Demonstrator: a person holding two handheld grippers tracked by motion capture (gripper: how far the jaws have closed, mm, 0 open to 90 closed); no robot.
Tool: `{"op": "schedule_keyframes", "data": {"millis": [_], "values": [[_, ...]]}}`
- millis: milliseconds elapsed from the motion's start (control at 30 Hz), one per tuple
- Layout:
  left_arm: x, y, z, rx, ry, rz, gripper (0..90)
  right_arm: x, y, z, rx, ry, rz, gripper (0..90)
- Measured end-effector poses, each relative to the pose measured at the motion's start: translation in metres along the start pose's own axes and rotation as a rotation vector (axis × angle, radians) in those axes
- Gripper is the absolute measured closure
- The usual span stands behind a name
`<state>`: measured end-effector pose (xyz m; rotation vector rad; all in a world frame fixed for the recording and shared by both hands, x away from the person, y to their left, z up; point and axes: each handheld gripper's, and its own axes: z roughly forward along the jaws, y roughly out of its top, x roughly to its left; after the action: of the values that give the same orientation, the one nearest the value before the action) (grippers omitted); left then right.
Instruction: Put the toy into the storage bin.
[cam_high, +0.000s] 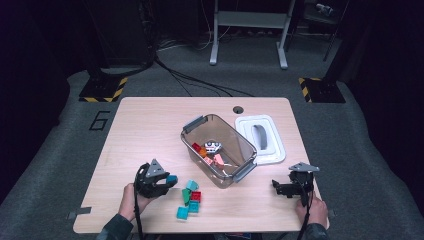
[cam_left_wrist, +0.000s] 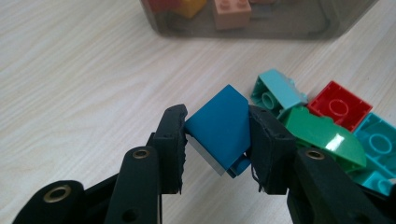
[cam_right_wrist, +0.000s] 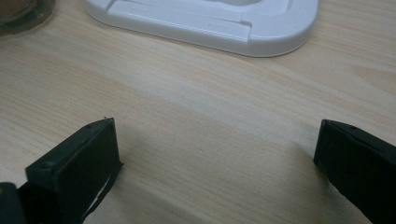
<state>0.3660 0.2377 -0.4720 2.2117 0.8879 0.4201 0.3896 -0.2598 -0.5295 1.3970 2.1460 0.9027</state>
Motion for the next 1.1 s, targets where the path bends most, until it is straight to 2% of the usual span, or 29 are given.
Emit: {"op": "schedule_keyframes", "data": {"millis": [633,900,1000,1067,1100], "values": [[0.011,0.031,-0.013,-0.031,0.001,0.002,59.6,0.0,0.0,0.0,0.0,0.001,0.005,0.0],[0.014,0.052,-0.019,-0.045,-0.007,0.024,59.6,0.001,0.0,0.0,0.002,0.003,0.012,0.0],[0.015,0.057,-0.021,-0.057,-0.008,0.02,59.6,0.001,0.0,0.0,0.002,0.003,0.012,0.0],[0.018,0.061,-0.022,-0.067,-0.036,-0.003,59.6,0.001,0.0,0.0,0.002,0.003,0.012,0.0],[0.019,0.063,-0.022,-0.078,-0.036,-0.011,59.6,0.001,0.0,0.0,0.003,0.003,0.012,0.0]]}}
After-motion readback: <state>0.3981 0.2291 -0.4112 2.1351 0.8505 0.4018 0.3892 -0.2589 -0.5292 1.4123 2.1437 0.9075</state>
